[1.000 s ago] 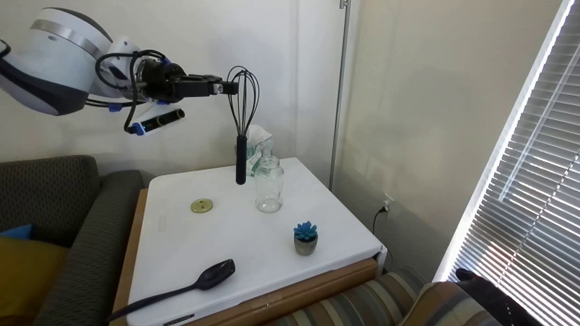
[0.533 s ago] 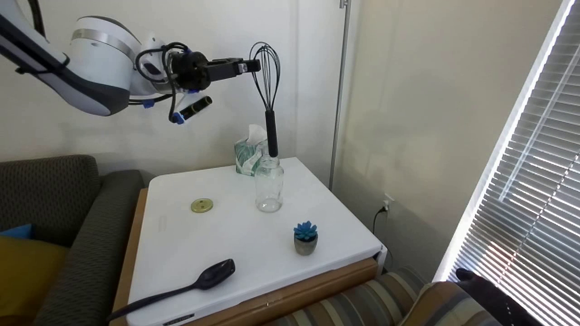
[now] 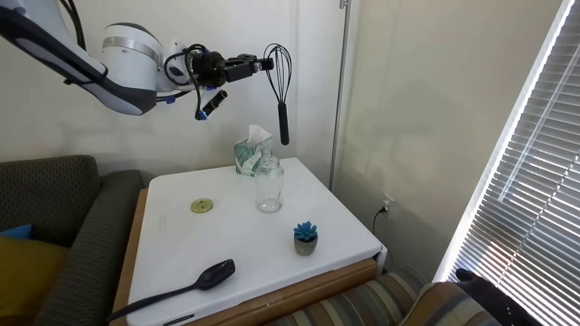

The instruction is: Uncover the jar and put the whisk and the spoon inside the jar

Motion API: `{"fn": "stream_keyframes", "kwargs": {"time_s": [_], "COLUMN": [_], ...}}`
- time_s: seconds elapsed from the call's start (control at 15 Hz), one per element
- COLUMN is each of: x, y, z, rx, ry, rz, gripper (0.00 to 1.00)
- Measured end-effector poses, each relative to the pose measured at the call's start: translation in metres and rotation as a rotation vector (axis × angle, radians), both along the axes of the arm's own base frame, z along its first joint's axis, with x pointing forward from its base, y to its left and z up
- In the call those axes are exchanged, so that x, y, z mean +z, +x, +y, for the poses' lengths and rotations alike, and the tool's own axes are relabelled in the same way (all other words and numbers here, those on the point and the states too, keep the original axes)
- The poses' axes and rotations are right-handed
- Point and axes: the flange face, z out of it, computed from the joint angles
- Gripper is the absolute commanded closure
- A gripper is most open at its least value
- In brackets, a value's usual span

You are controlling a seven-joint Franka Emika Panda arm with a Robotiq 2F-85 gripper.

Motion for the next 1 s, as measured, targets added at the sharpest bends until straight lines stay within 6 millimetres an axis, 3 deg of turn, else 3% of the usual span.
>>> {"fn": "stream_keyframes", "kwargs": {"time_s": [0.33,1.0], "x": [0.004,-0.006], "y": [0.015,0.016], "z": [0.010,0.016], "rx": [0.043,0.039], "ry": [0.048,0.103], "rz": [-0.021,0.056], "gripper": [0.99,0.99]}}
